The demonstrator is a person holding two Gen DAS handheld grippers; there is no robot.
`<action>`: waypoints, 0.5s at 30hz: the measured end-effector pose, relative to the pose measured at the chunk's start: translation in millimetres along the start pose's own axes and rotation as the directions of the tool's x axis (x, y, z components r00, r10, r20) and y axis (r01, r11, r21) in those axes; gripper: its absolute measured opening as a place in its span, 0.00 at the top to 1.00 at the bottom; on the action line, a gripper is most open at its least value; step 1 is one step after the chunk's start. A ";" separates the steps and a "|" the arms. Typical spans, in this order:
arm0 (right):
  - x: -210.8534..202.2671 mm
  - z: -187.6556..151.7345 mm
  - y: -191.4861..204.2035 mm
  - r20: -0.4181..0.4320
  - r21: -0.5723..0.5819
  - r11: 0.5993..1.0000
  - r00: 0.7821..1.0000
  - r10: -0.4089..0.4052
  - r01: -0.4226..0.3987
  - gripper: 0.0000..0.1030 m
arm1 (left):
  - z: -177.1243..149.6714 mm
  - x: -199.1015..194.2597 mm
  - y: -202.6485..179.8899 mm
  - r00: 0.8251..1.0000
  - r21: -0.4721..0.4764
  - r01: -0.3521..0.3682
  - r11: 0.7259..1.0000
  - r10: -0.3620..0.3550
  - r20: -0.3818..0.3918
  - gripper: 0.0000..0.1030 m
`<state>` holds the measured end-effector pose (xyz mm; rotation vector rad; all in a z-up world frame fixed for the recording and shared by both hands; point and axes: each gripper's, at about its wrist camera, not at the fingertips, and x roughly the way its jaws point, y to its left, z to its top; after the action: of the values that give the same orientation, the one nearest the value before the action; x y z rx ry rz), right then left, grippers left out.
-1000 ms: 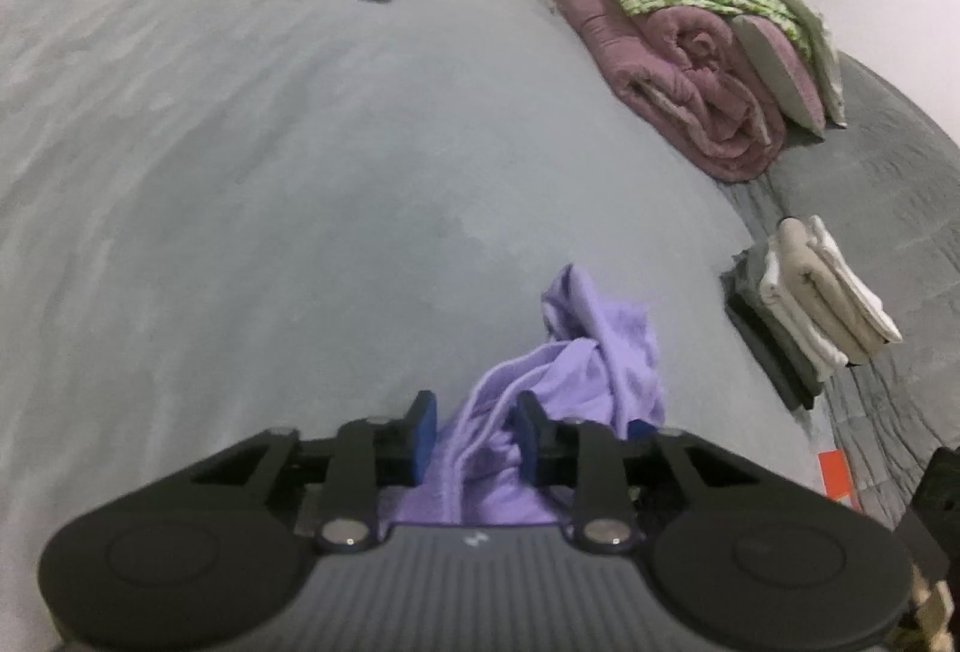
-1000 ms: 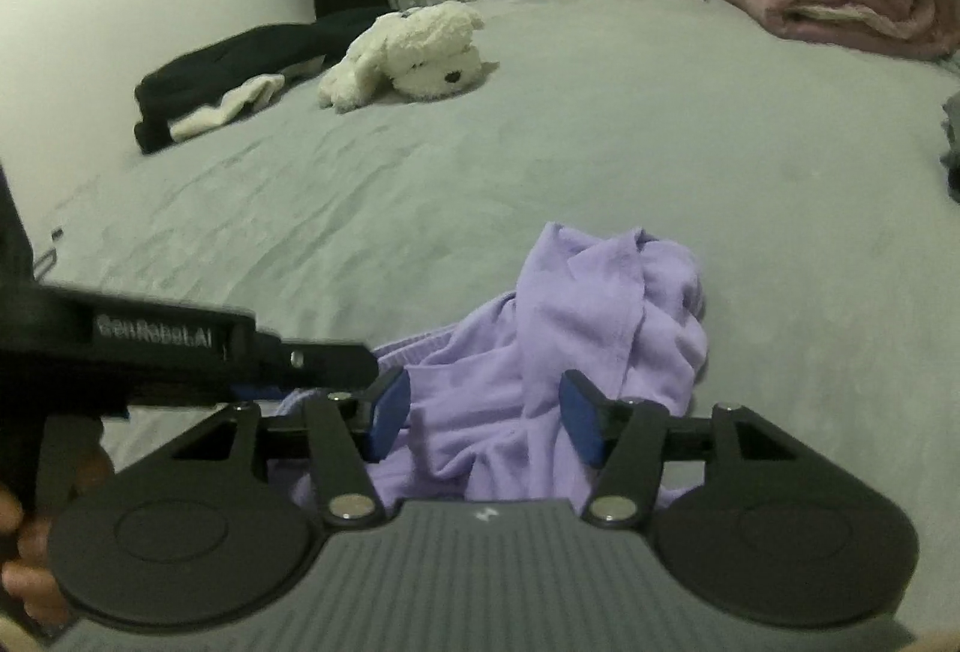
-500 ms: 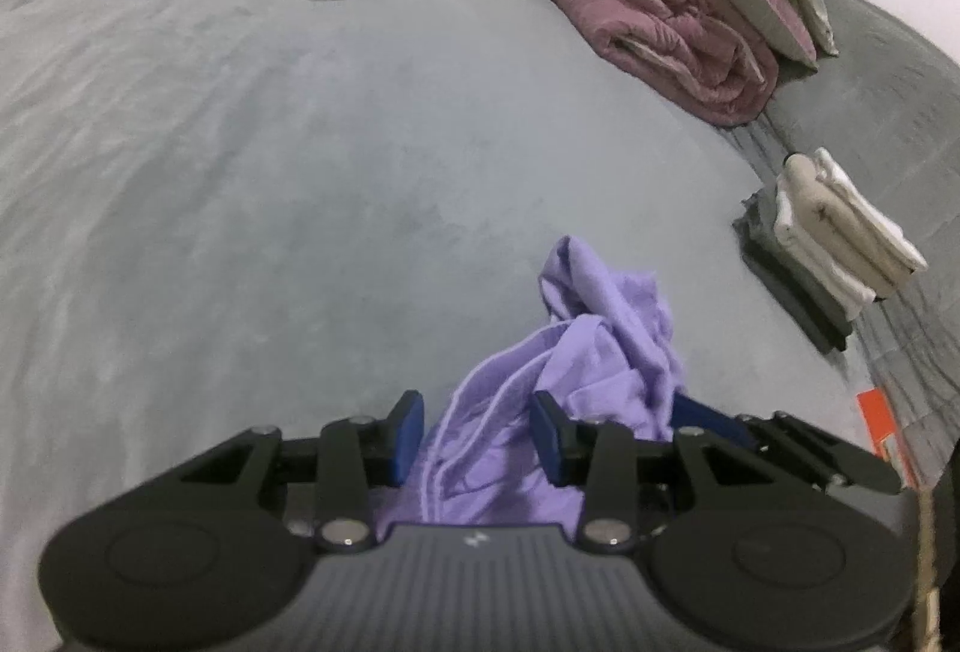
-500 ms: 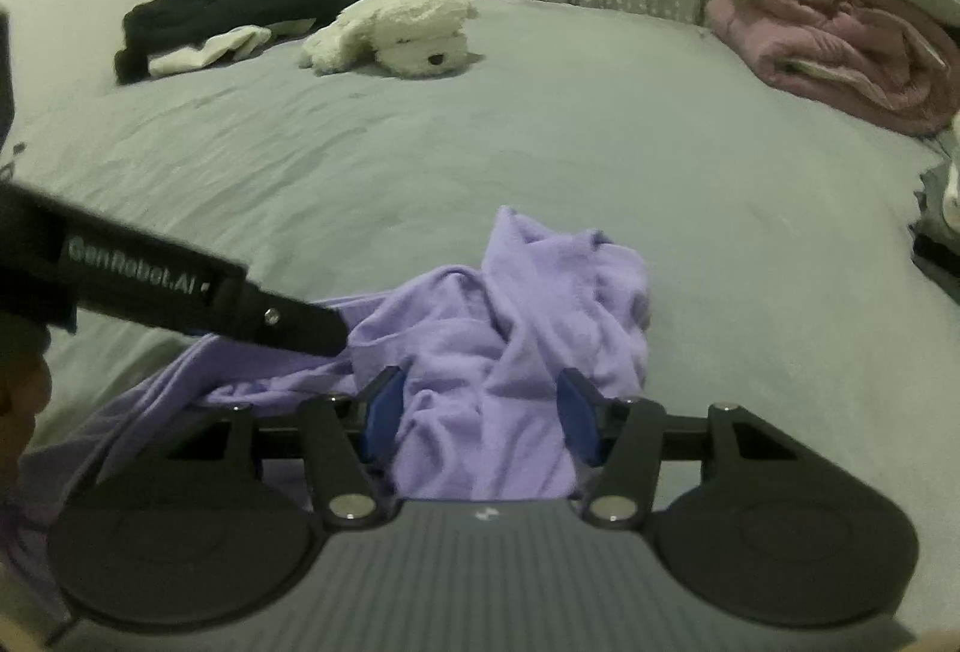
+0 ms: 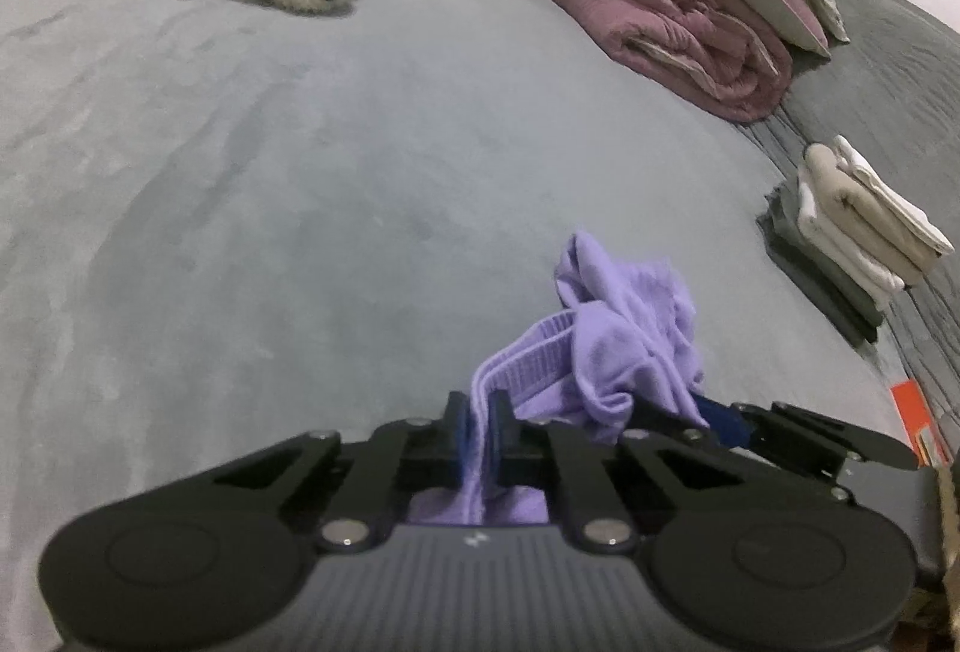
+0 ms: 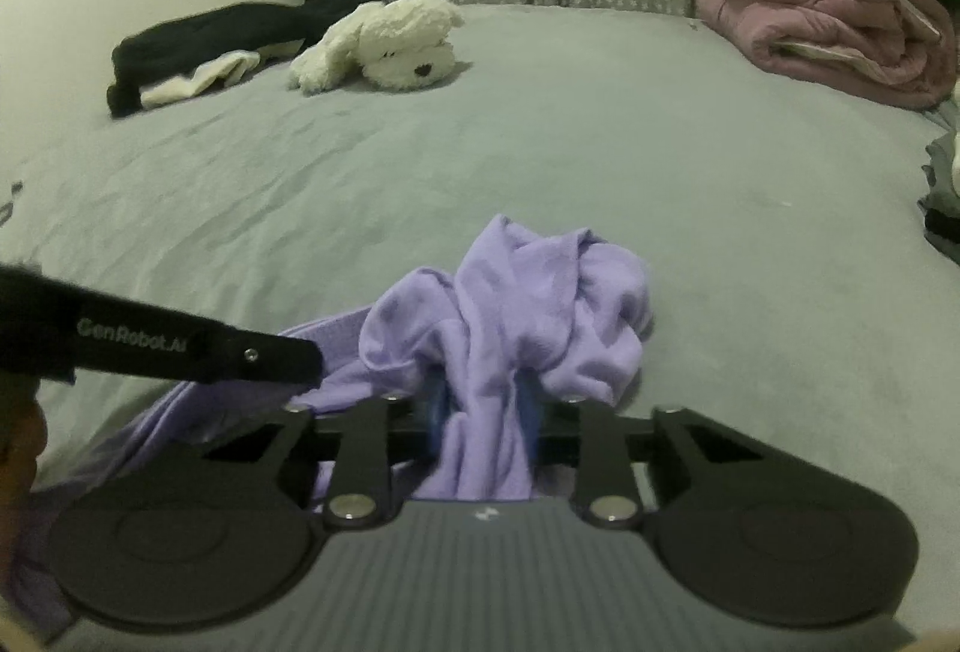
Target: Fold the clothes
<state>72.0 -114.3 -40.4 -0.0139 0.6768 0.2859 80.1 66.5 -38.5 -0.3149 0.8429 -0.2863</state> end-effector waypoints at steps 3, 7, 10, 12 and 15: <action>-5.7 3.2 -6.1 0.031 0.040 0.999 1.000 -0.007 0.006 0.86 | 4.4 -8.6 5.5 0.999 -0.026 -0.009 1.000 0.010 0.045 0.94; -17.1 8.3 -14.3 0.089 0.081 0.997 0.996 -0.025 0.017 0.88 | 11.2 -22.0 16.1 0.994 -0.072 -0.003 0.997 0.010 0.106 0.94; -24.1 11.2 -21.0 0.132 0.095 0.992 0.986 -0.098 0.086 0.92 | 16.4 -30.7 23.5 0.987 -0.084 -0.048 0.995 0.060 0.152 0.95; -26.5 12.7 -32.3 0.146 0.137 0.986 0.982 -0.118 0.098 0.92 | 20.3 -35.1 33.7 0.984 -0.121 -0.041 0.992 0.061 0.169 0.95; -29.4 15.0 -49.2 0.152 0.204 0.976 0.982 -0.112 0.080 0.93 | 25.0 -41.5 45.7 0.981 -0.165 -0.014 0.986 0.046 0.191 0.95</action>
<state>72.5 -167.5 -14.4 0.1640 0.5381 0.1241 78.6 127.6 -12.1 -0.4752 0.6788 -0.1549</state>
